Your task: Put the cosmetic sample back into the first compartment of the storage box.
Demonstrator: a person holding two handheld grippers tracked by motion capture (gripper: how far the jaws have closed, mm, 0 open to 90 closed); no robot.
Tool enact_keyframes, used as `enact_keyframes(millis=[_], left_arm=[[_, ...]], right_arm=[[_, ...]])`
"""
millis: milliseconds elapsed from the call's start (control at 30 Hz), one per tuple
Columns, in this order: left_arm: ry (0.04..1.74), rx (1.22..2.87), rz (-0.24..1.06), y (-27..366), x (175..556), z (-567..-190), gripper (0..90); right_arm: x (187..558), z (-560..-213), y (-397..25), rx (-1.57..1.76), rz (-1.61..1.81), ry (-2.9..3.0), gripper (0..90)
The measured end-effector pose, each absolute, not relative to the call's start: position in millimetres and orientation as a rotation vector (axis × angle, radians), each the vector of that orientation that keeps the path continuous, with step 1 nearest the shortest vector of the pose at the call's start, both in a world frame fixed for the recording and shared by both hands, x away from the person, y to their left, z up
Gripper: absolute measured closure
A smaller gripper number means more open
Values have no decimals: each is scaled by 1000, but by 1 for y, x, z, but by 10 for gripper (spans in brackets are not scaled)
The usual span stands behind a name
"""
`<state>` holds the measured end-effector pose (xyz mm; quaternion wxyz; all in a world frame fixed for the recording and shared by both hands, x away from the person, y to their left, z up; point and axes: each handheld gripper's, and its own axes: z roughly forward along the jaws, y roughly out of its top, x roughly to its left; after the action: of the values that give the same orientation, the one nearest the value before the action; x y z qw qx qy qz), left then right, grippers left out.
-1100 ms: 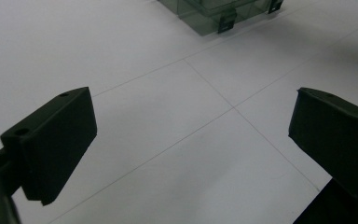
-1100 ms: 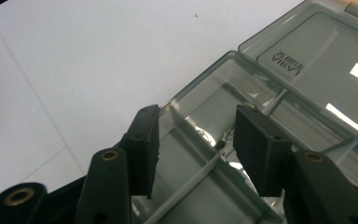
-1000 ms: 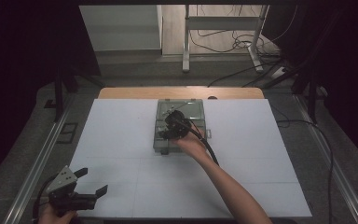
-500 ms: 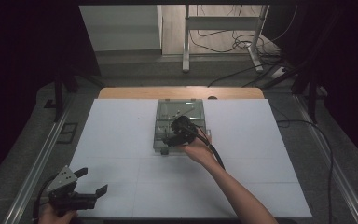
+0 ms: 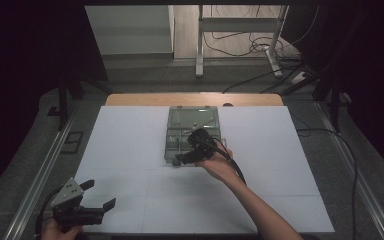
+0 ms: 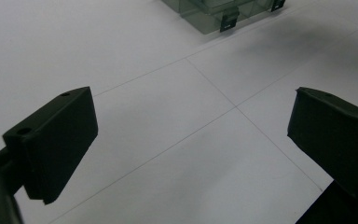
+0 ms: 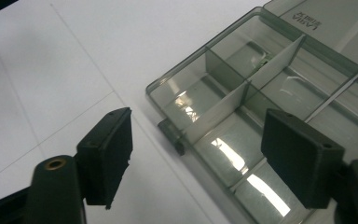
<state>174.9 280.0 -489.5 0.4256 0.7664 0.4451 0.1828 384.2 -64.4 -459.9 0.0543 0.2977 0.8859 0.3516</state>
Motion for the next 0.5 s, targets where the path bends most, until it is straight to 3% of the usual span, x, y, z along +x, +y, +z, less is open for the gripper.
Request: enact_keyframes(millis=[500], left_arm=[[1104, 1923, 459, 279, 175, -489, 21]], right_arm=[[364, -460, -75, 896, 1069, 2718, 148]])
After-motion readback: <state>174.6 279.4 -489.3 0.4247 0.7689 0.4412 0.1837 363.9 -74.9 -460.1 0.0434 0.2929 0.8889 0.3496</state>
